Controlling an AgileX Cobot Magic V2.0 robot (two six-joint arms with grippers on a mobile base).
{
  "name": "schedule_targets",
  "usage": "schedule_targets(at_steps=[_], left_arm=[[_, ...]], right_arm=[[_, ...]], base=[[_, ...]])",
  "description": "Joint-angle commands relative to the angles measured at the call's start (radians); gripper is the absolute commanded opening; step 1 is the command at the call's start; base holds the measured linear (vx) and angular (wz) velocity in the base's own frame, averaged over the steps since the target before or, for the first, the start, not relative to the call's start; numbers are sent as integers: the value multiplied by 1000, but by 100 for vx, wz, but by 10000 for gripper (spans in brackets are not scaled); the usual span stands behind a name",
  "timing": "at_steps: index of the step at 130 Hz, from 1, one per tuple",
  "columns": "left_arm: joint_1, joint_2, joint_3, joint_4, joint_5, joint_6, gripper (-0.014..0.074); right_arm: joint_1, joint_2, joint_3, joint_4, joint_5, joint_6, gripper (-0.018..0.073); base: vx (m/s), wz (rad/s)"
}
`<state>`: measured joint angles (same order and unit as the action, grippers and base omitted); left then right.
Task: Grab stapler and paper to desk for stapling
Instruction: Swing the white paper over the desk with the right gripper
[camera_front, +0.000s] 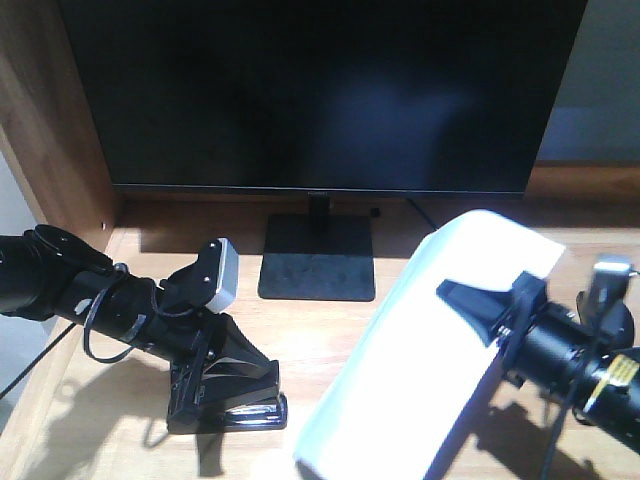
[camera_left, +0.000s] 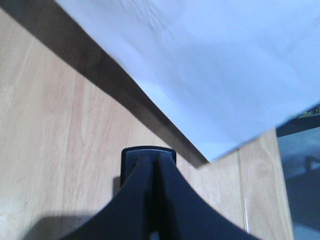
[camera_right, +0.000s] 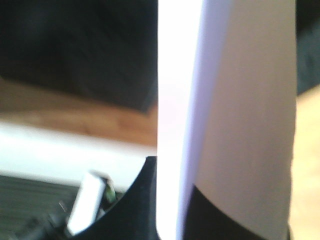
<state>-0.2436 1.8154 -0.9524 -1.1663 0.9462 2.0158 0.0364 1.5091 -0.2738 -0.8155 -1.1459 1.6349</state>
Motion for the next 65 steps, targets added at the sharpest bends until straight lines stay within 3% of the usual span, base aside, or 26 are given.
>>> schedule_targets(at_steps=[1,42,65], left_arm=[[-4,-39,-19,-56,45,-9,-6],[-4,-39,-19,-56,45,-9,-6],[-4,-39,-19,-56,45,-9,-6]], right_arm=[[-8,13,-23,-67,-200,-2,-3],[-8,102,-23,-371,-198,1,-3],[-8,163,-23,-439,-189,-31,-3]], base=[[0,0],[0,0],[0,0]])
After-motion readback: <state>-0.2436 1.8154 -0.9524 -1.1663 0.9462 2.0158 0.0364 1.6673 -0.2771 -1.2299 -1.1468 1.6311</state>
